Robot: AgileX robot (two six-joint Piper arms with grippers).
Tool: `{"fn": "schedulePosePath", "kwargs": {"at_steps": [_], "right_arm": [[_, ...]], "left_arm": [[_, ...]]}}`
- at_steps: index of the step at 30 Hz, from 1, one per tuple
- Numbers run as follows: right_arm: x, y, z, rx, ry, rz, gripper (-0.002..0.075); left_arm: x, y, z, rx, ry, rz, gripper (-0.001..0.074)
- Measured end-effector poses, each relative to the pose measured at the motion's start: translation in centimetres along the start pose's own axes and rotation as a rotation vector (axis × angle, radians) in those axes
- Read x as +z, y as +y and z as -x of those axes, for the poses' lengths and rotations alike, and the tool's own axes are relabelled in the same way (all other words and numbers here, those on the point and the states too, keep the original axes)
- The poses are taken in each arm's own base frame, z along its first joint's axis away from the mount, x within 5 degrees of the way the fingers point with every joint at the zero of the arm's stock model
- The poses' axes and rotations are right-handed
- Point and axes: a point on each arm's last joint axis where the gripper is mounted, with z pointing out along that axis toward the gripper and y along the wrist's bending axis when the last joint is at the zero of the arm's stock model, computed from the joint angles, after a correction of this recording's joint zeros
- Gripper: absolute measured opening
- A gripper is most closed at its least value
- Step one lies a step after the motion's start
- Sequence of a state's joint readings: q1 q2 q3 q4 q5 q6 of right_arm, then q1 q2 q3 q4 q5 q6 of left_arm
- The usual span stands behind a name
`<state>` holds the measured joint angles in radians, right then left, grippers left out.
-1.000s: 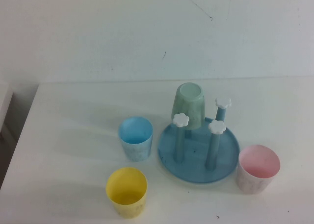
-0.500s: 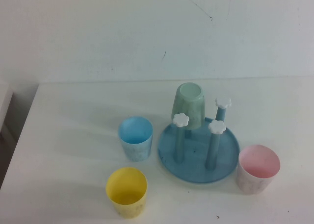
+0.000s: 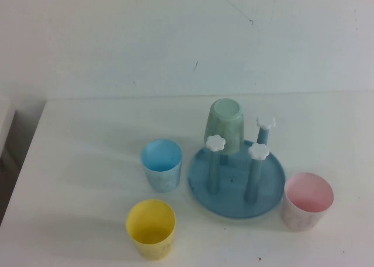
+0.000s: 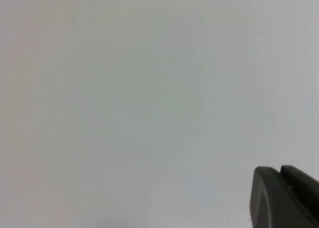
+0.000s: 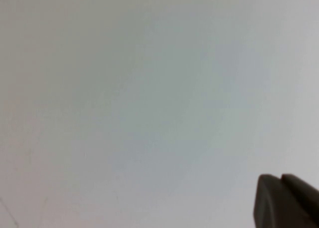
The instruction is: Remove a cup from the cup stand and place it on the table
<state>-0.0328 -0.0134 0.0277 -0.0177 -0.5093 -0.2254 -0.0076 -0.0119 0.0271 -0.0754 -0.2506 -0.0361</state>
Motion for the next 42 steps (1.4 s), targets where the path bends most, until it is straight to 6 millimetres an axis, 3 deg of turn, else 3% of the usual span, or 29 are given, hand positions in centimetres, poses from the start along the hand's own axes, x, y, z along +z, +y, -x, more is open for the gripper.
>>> {"fn": "schedulePosePath", "kwargs": {"at_steps": [4, 10, 15, 20, 24, 32, 37, 42], "right_arm": [[0.0, -0.1, 0.6, 0.013, -0.061, -0.014, -0.0003], [0.0, 0.0, 0.2, 0.013, -0.019, -0.005, -0.0003], [0.6, -0.1, 0.5, 0.004, 0.196, 0.044, -0.0003], [1.0, -0.5, 2.1, 0.001, 0.437, 0.100, -0.0003], [1.5, -0.5, 1.8, 0.001, 0.677, 0.155, -0.0003], [2.8, 0.4, -0.2, -0.037, 1.002, 0.300, -0.0003], [3.1, 1.1, -0.5, -0.024, 1.018, 0.389, -0.0003], [3.1, 1.5, -0.6, -0.029, 1.003, 0.438, -0.0003]], "left_arm": [[0.0, 0.0, 0.5, -0.011, -0.055, -0.002, -0.0002], [0.0, 0.1, 0.4, -0.151, -0.047, 0.007, -0.0002], [0.2, -0.3, 1.9, -0.171, 0.064, 0.004, -0.0002], [0.6, -0.9, 5.2, -0.168, 0.202, -0.001, -0.0002], [1.8, -1.4, 7.9, -0.135, 0.349, -0.003, -0.0002], [8.2, -3.0, 12.1, -0.029, 0.687, -0.123, -0.0002], [13.7, -4.6, 11.8, -0.050, 0.871, -0.292, -0.0002], [20.3, -6.5, 9.7, -0.127, 1.038, -0.522, -0.0002]]}}
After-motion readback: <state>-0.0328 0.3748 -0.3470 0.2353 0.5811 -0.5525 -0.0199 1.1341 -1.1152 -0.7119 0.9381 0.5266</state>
